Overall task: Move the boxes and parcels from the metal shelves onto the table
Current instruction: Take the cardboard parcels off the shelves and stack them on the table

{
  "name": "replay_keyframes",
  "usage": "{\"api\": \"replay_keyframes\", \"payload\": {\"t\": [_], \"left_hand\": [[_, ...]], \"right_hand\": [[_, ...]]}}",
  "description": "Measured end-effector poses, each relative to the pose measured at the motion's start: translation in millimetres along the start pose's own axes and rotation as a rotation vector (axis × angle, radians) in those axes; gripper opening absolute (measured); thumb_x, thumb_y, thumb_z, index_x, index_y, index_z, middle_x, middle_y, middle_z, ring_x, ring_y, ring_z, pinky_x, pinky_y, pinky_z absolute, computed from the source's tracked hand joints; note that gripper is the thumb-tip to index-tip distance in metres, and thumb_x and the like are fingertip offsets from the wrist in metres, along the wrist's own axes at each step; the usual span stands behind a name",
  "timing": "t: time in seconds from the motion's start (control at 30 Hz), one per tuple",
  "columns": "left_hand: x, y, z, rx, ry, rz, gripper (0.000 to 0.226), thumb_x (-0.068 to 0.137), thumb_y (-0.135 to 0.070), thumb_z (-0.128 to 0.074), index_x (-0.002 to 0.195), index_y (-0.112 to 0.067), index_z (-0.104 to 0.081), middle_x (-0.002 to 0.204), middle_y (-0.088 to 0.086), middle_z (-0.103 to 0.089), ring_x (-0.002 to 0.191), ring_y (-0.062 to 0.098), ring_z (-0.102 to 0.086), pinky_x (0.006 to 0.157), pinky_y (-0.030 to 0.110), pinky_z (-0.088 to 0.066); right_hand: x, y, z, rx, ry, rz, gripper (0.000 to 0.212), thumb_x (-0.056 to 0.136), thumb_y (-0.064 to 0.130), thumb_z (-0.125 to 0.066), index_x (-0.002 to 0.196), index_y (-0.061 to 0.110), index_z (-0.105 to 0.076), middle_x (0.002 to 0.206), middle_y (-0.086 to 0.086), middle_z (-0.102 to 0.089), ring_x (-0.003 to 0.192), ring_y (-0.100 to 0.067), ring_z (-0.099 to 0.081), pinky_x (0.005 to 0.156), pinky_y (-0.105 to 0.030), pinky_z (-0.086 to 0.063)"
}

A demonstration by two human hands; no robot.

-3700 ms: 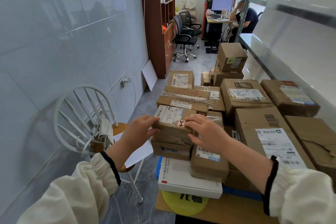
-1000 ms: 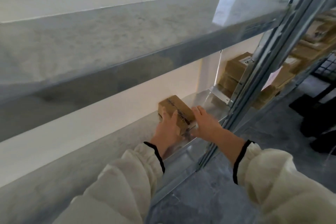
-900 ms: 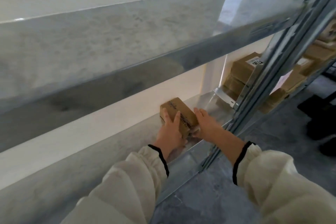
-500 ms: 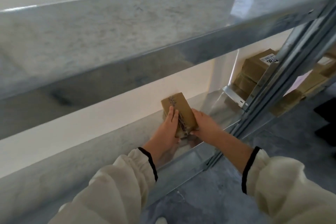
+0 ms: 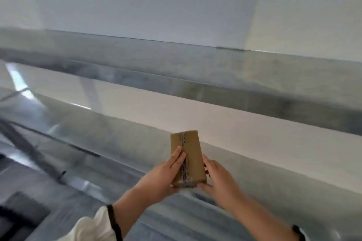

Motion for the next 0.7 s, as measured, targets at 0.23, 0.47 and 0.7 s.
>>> {"api": "replay_keyframes", "payload": {"t": [0.23, 0.47, 0.7], "left_hand": [[-166.0, 146.1, 36.1, -0.063, -0.187, 0.428, 0.104, 0.086, -0.032, -0.067, 0.149, -0.021, 0.015, 0.144, -0.015, 0.037, 0.141, 0.018, -0.027, 0.107, 0.024, -0.03], [-345.8, 278.1, 69.4, -0.07, -0.309, 0.771, 0.104, 0.085, -0.037, -0.068, 0.15, -0.027, 0.013, 0.146, -0.02, 0.033, 0.142, 0.015, -0.025, 0.113, 0.027, -0.028], [-490.6, 396.0, 91.7, 0.064, -0.342, 0.922, 0.106, 0.089, -0.031, -0.064, 0.139, -0.031, 0.029, 0.14, -0.012, 0.042, 0.146, 0.019, -0.007, 0.117, 0.032, -0.019]], "right_hand": [[88.5, 179.4, -108.5, 0.041, 0.259, 0.355, 0.082, 0.082, 0.02, -0.07, 0.148, 0.019, -0.022, 0.136, -0.003, -0.047, 0.122, -0.014, -0.049, 0.1, -0.019, -0.037], [129.2, 384.6, -239.0, 0.098, 0.422, 0.625, 0.085, 0.082, 0.023, -0.072, 0.149, 0.02, -0.021, 0.136, 0.002, -0.045, 0.121, -0.007, -0.048, 0.103, -0.02, -0.039], [153.1, 559.9, -348.4, 0.128, 0.484, 0.796, 0.085, 0.08, 0.02, -0.074, 0.149, 0.017, -0.025, 0.139, 0.002, -0.045, 0.128, -0.01, -0.044, 0.108, -0.026, -0.038]]}}
Point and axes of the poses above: each hand's wrist, its own x-axis towards the middle knuckle, its own z-axis out of the back of the hand, y = z × x, the point moved 2 cm from there along x, towards the middle knuckle
